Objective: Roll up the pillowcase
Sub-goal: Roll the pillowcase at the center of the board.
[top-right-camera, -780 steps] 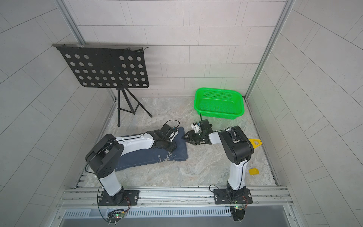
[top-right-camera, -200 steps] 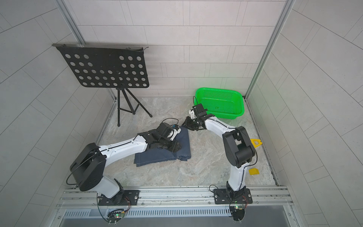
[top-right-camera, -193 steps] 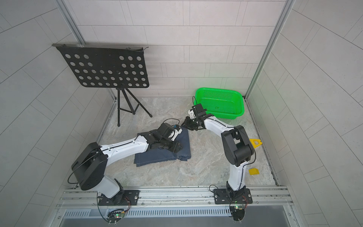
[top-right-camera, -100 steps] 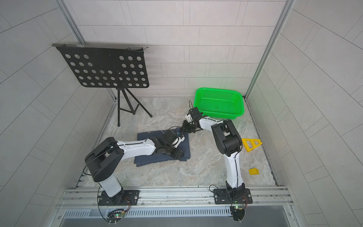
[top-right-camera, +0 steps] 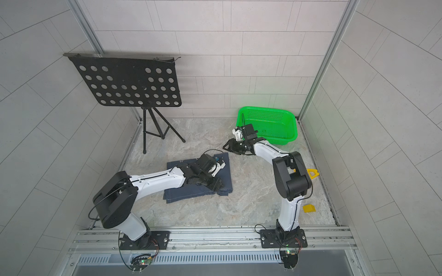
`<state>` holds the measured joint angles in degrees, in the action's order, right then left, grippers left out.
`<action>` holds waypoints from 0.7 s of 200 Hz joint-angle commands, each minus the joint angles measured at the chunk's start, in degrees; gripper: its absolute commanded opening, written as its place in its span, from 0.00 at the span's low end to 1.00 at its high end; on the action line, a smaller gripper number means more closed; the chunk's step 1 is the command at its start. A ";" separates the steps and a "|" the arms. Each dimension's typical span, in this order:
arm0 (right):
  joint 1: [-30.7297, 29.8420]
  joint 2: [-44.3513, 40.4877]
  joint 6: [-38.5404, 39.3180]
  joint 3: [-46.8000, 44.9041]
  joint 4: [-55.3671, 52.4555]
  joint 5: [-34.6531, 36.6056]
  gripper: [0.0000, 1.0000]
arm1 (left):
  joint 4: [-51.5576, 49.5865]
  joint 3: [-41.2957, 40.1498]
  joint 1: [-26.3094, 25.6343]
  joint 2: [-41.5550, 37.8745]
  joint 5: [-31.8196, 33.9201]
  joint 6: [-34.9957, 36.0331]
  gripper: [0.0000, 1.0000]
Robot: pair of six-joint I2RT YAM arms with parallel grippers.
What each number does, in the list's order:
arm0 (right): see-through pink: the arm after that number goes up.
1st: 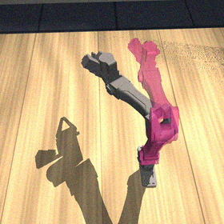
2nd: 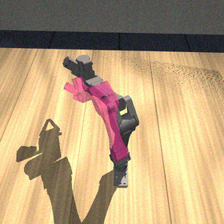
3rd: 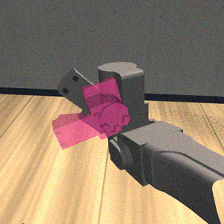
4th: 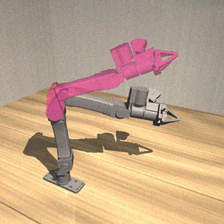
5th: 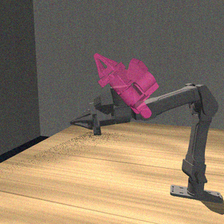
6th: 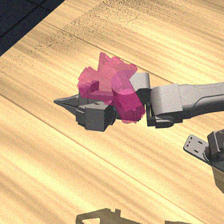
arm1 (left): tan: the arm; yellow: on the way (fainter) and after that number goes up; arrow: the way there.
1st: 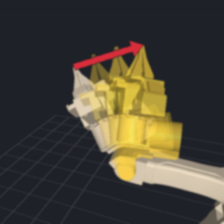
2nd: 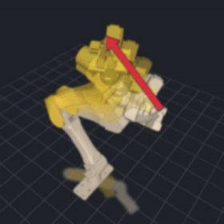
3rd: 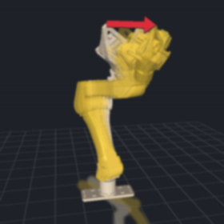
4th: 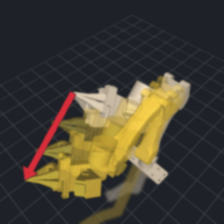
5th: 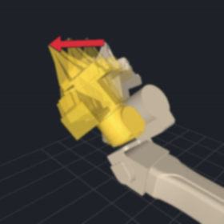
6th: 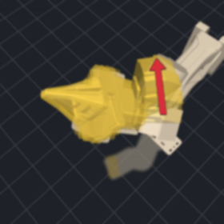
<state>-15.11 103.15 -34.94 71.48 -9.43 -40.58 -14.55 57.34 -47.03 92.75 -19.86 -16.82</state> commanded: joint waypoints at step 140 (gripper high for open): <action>-0.33 2.80 -7.01 -20.74 13.87 -11.62 0.58 | -0.68 2.86 5.30 10.69 8.84 4.12 0.56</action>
<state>-14.50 104.07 -39.88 51.07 0.08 -50.28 -14.79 59.64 -41.69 102.69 -12.27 -13.85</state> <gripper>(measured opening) 0.596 0.557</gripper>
